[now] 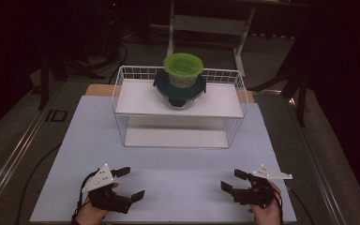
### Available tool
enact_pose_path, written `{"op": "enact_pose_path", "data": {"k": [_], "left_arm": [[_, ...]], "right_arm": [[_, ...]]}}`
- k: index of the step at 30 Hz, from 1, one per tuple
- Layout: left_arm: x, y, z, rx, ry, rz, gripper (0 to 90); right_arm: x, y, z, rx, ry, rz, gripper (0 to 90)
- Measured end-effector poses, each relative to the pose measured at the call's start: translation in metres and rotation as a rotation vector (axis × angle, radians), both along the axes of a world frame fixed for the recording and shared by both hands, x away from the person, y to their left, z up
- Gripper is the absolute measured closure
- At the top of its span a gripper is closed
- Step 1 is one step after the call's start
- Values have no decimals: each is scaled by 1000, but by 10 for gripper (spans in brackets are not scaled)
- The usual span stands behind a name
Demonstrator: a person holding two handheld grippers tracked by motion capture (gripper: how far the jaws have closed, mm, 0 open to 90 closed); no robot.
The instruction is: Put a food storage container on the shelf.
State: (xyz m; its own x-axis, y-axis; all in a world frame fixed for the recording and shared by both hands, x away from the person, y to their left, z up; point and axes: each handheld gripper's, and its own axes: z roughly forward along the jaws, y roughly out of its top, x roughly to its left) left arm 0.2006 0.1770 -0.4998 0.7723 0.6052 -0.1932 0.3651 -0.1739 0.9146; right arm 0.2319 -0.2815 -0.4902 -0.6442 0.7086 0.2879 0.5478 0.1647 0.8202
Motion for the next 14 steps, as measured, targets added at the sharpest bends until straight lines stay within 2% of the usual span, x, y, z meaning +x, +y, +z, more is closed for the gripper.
{"op": "enact_pose_path", "data": {"k": [5,14], "left_arm": [[1,3,0,-33,-5,5,30],[2,3,-2,-49,6,15,31]], "right_arm": [[1,-1,0,0,-11,-7,167],[2,-3,-2,7,-5,-15,167]]}}
